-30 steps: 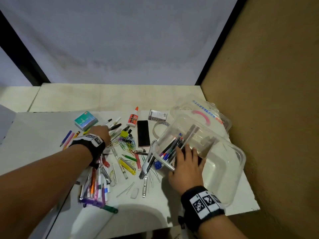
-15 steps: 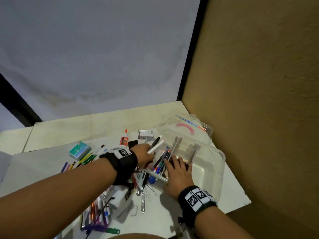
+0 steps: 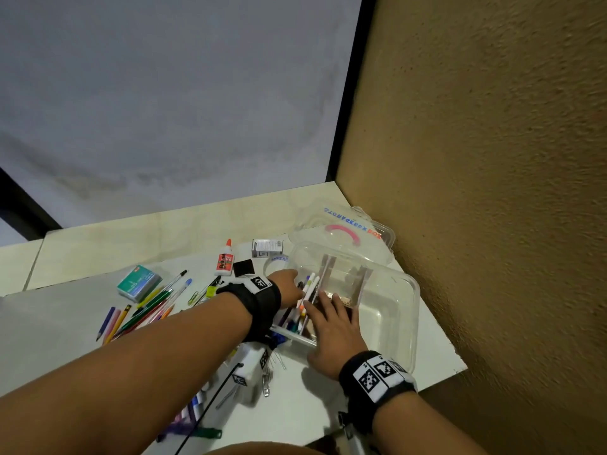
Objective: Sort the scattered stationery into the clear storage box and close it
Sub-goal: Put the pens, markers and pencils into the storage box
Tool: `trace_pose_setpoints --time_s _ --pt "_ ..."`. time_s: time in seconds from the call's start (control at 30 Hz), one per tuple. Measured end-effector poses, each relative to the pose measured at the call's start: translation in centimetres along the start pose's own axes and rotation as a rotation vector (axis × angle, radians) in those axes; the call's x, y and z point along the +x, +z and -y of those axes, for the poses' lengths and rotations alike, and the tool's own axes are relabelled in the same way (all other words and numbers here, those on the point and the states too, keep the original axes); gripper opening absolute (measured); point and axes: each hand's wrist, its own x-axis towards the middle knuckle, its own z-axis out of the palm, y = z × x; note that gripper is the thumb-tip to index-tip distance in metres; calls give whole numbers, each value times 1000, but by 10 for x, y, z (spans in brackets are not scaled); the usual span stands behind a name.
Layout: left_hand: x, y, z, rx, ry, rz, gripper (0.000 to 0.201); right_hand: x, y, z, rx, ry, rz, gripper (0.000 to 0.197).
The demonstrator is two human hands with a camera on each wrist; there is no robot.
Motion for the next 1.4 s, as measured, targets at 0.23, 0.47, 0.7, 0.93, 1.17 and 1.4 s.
trace_pose_setpoints --time_s 0.23,0.47,0.7,0.93,1.17,1.4 --pt "-8 -8 30 -417 56 -87 32 1 5 6 -62 27 -25 90" --pt "-17 -24 100 -344 -86 -241 20 8 10 19 -62 88 -58 92" --pt "-21 10 147 88 -132 -9 26 15 15 24 -52 160 -134 80" --pt "-31 5 166 240 -137 39 32 14 6 18 5 294 -84 82" --pt "-54 -6 206 317 -236 -9 32 23 0 100 88 -153 -307 57" --pt "-81 -7 250 311 -352 -46 32 78 48 130 -98 -130 190 32"
